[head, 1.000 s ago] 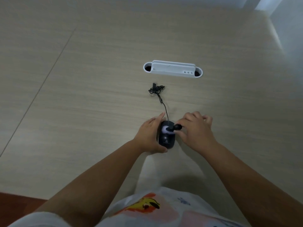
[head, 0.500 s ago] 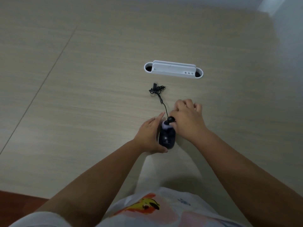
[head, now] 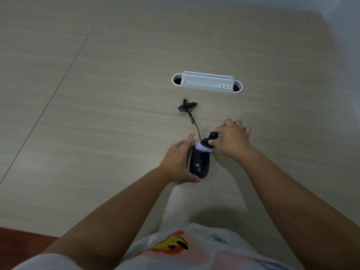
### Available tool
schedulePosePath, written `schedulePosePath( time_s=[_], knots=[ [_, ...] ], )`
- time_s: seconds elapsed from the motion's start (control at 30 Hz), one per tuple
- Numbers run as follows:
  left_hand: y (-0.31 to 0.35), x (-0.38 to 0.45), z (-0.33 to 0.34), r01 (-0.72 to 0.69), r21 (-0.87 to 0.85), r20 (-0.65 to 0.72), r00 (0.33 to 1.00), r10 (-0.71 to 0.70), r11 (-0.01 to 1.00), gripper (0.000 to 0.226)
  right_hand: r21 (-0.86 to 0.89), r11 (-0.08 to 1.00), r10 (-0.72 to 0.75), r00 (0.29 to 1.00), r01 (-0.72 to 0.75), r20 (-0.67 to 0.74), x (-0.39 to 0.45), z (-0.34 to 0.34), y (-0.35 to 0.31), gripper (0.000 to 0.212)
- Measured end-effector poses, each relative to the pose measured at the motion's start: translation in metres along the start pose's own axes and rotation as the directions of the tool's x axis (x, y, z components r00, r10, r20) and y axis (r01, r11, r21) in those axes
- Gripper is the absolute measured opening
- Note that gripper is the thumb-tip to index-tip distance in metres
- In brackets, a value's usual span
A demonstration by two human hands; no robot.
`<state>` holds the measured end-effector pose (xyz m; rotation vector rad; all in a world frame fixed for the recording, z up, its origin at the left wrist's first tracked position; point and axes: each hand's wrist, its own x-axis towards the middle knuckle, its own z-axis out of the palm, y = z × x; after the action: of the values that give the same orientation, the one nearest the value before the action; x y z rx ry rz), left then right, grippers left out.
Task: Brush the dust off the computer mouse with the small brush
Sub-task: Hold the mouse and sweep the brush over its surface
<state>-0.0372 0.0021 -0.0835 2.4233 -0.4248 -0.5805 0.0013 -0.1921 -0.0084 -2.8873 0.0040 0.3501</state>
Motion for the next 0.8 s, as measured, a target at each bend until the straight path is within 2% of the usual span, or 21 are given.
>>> schedulePosePath(
  time_s=[0.07, 0.17, 0.3, 0.33, 0.43, 0.53, 0.67, 0.8],
  knots=[
    [0.000, 0.000, -0.001, 0.004, 0.000, 0.005, 1.000, -0.004, 1.000, 0.149, 0.014, 1.000, -0.007, 0.999, 0.006, 0.053, -0.002, 0.000, 0.002, 0.022],
    [0.001, 0.000, -0.001, 0.002, 0.008, 0.002, 1.000, -0.002, 1.000, 0.147, -0.039, 0.999, 0.030, 0.999, -0.031, -0.026, -0.008, 0.002, 0.005, 0.018],
    [0.002, -0.001, -0.001, -0.008, 0.024, 0.006, 1.000, 0.008, 1.000, 0.145, 0.142, 0.988, -0.073, 0.992, 0.057, 0.103, -0.020, 0.007, 0.006, 0.016],
    [0.002, -0.001, -0.001, -0.010, 0.029, 0.008, 1.000, 0.010, 1.000, 0.143, 0.150, 0.986, -0.083, 0.993, 0.069, 0.089, -0.024, 0.008, 0.006, 0.016],
    [0.000, 0.001, 0.000, -0.005, 0.069, 0.026, 1.000, 0.003, 0.998, 0.133, 0.100, 0.992, -0.077, 0.997, 0.075, 0.012, -0.030, 0.007, 0.008, 0.019],
    [0.001, 0.002, 0.001, -0.020, 0.108, 0.021, 1.000, 0.018, 0.994, 0.120, 0.075, 0.989, -0.137, 0.988, 0.131, 0.076, -0.037, 0.010, 0.005, 0.019],
    [0.001, 0.003, 0.001, -0.027, 0.120, 0.004, 1.000, 0.026, 0.992, 0.117, 0.048, 0.993, -0.107, 0.993, 0.109, -0.039, -0.041, 0.010, 0.004, 0.018],
    [-0.003, 0.003, 0.003, -0.036, 0.146, 0.014, 0.999, 0.034, 0.989, 0.120, -0.051, 0.963, -0.257, 0.961, 0.263, 0.097, -0.044, 0.010, -0.002, 0.021]
  ],
)
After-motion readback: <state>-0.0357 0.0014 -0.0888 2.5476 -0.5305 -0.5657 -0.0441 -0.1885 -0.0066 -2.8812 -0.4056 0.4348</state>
